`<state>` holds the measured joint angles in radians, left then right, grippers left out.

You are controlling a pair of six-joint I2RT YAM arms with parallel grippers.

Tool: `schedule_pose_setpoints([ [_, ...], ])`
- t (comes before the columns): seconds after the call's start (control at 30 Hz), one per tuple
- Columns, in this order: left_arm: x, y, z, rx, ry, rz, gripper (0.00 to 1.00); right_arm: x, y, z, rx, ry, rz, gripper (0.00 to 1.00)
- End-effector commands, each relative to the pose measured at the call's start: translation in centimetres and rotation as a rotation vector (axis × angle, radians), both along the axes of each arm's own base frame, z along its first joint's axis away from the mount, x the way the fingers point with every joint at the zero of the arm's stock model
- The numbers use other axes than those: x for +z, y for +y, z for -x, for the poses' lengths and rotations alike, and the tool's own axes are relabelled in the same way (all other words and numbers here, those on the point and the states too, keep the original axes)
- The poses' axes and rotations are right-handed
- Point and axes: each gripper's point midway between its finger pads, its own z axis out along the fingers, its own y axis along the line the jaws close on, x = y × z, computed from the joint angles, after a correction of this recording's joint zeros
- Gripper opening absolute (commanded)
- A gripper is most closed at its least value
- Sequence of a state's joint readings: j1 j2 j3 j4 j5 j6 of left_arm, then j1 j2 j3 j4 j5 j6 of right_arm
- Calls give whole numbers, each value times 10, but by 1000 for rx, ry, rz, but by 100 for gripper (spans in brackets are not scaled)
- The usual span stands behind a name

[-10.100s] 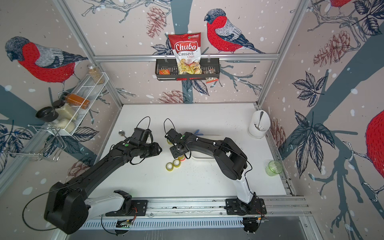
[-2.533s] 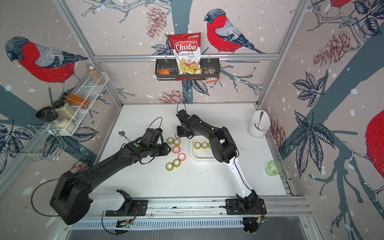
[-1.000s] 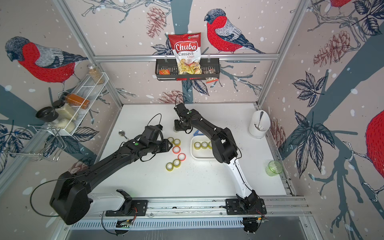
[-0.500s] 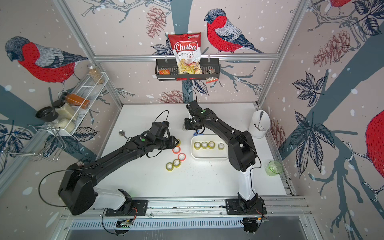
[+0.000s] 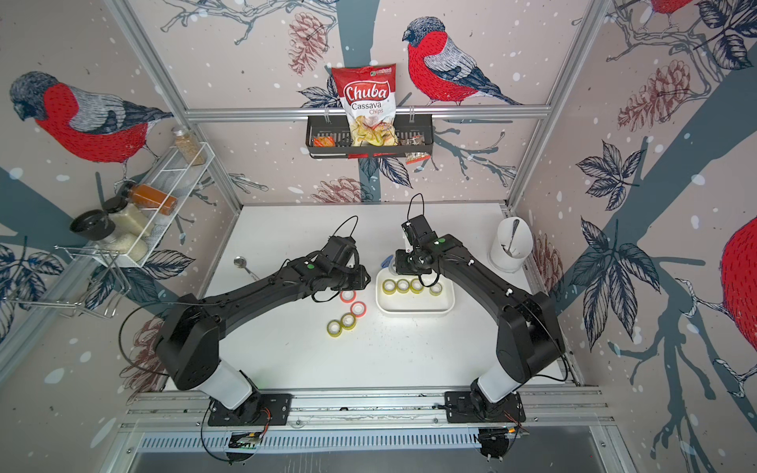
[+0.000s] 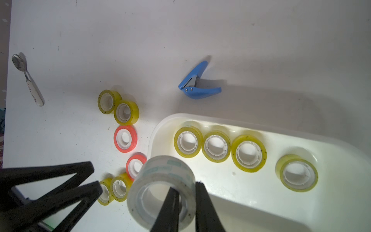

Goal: Put the transparent tape into the storage box
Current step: Place the tape in the storage box.

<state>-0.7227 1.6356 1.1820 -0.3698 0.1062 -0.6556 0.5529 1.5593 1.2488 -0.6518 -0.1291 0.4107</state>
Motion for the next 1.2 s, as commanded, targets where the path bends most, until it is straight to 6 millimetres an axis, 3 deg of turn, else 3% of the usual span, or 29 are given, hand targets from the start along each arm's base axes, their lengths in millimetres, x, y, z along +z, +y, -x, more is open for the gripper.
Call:
schedule_pose_setpoints([
  [0.0, 1, -13, -4, -2, -4, 21, 41, -5, -12, 7, 2, -7, 7, 18],
  [0.33, -11, -41, -1, -36, 15, 5, 40, -33, -58, 22, -90, 51, -2, 18],
  [0.43, -16, -43, 0, -36, 27, 1, 40, -33, -61, 22, -83, 48, -3, 18],
  [0.67, -25, -46, 0, -41, 48, -11, 40, -42, -49, 25, -26, 75, 7, 18],
  [1.03, -26, -49, 0, -45, 53, -9, 38, -55, -11, 11, 33, 99, 5, 19],
  [1.17, -27, -49, 0, -46, 54, -10, 38, -64, 7, 21, 96, 115, 32, 20],
])
